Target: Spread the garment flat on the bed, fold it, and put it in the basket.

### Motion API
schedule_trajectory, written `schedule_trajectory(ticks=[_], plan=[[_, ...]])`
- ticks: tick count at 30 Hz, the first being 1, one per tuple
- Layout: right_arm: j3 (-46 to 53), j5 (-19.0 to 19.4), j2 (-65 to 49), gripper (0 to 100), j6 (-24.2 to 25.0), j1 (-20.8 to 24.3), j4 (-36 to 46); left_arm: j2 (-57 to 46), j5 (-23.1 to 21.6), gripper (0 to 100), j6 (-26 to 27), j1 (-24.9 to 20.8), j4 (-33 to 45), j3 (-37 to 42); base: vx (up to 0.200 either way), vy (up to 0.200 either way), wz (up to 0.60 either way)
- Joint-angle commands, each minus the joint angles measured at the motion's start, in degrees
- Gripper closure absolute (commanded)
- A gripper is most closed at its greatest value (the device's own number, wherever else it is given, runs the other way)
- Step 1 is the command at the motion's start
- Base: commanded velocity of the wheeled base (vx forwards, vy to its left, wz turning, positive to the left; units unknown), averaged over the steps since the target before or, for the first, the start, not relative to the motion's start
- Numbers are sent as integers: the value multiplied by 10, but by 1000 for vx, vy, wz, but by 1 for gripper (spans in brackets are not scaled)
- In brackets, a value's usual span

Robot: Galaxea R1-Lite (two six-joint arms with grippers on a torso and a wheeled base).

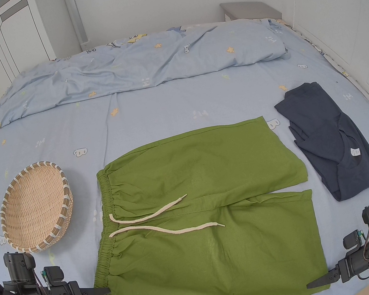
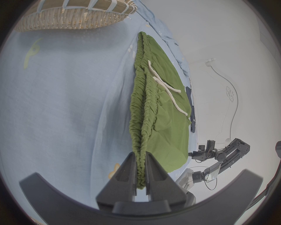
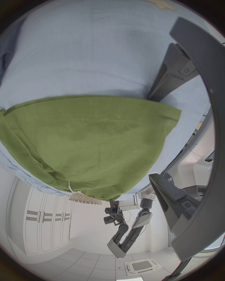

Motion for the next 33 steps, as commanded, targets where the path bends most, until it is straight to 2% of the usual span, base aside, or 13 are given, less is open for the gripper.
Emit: schedule_trajectory(ticks=[1, 6, 11, 12, 18, 24, 33], plan=[[10, 7, 32, 0, 1, 1, 0, 0, 0, 100, 0, -1, 0, 9, 0, 0, 0], [10, 52, 21, 0, 2, 0, 6, 1, 0, 100, -1, -1, -1, 8, 0, 0, 0], [10, 56, 18, 0, 1, -13, 10, 1, 0, 100, -1, 0, -1, 8, 0, 0, 0], [10, 55, 17, 100, 1, -15, 13, 1, 0, 100, -1, 0, 0, 8, 0, 0, 0], [10, 55, 12, 100, 2, -17, 27, 2, 0, 100, -1, 1, 0, 8, 0, 0, 0], [10, 52, -22, 100, 1, -39, 72, 3, 0, 100, 0, 9, 1, 9, 0, 0, 0], [10, 51, -60, 100, -5, -56, 106, -21, 1, 100, -2, 23, 50, 9, 0, 0, 0]])
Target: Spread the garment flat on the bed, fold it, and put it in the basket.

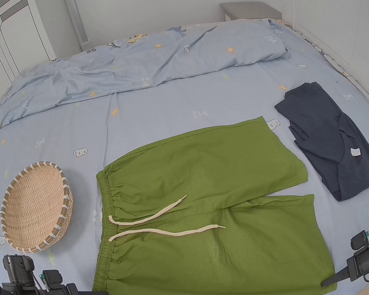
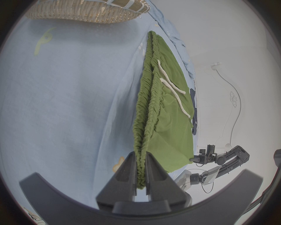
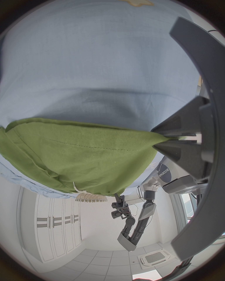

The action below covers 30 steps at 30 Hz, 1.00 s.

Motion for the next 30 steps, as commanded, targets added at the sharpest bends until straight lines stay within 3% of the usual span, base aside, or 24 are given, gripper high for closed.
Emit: schedule_trajectory(ticks=[1, 6, 11, 15, 18, 24, 30], plan=[[10, 0, -19, 100, -3, -1, 0, -27, 0, 100, 0, -1, 20, 8, 0, 0, 0], [2, 2, -64, 100, -1, 1, 2, -81, 0, 100, -8, -4, 50, -1, 0, 0, 0], [-103, 2, -150, 100, 30, 1, 112, -143, 8, 100, -86, -34, 160, -74, 0, 0, 0], [-253, 0, -190, 100, 30, -4, 297, -155, 10, 100, -98, -40, 281, -175, 0, 0, 0], [-347, 3, -201, 100, 32, -5, 376, -166, 10, 100, -100, -42, 358, -244, 0, 0, 0], [-506, 4, -187, 100, 38, -6, 465, -152, 17, 100, -101, -51, 494, -399, 0, 0, 0], [-648, 3, -134, 100, 65, -5, 515, -101, 18, 100, -131, -56, 541, -515, 0, 0, 0]])
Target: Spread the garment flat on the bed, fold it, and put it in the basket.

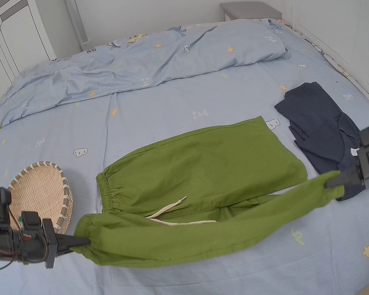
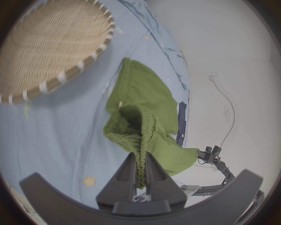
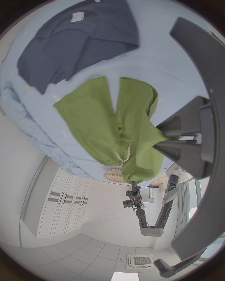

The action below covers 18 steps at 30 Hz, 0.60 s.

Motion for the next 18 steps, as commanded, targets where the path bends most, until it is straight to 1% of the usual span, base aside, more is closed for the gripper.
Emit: schedule_trajectory(ticks=[1, 2, 4, 5, 7, 8, 9, 12, 13, 18], plan=[[-171, 0, 35, 100, 29, -1, 78, 43, 5, 100, -31, -14, 78, -153, 0, 0, 0], [-209, -2, 52, 100, 41, 0, 85, 65, 5, 100, -45, -21, 83, -187, 0, 0, 0], [-255, -2, 77, 100, 47, -1, 93, 88, 5, 100, -60, -23, 87, -226, 0, 0, 0], [-260, -2, 80, 100, 48, -1, 94, 91, 5, 100, -62, -24, 88, -230, 0, 0, 0], [-317, -3, 116, 100, 49, -2, 118, 127, 5, 100, -64, -30, 97, -274, 0, 0, 0], [-317, -3, 116, 100, 49, -2, 118, 127, 5, 100, -64, -30, 97, -274, 0, 0, 0], [-343, -5, 134, 100, 49, -2, 132, 145, 5, 100, -65, -31, 108, -296, 0, 0, 0], [-343, -5, 134, 100, 49, -2, 132, 145, 5, 100, -65, -31, 108, -296, 0, 0, 0], [-404, -6, 177, 100, 49, -2, 149, 188, 6, 100, -64, -30, 138, -357, 0, 0, 0], [-447, -7, 211, 100, 51, -2, 159, 212, 7, 100, -64, -27, 150, -396, 0, 0, 0]])
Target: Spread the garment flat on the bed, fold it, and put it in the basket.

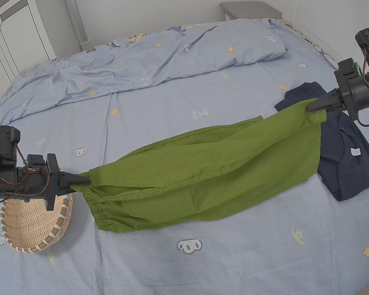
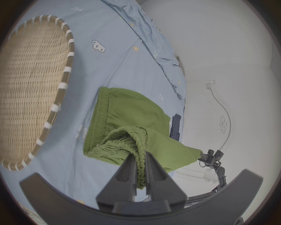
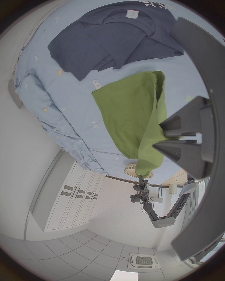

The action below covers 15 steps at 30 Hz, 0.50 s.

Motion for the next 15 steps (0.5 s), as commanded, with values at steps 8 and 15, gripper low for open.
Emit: schedule_trajectory(ticks=[8, 15], plan=[[-115, -2, 113, 100, 14, 0, 22, 104, 2, 100, -2, 0, 22, -114, 0, 0, 0], [-145, -3, 151, 100, 20, -3, 17, 133, 3, 100, -2, 3, 22, -147, 0, 0, 0]])
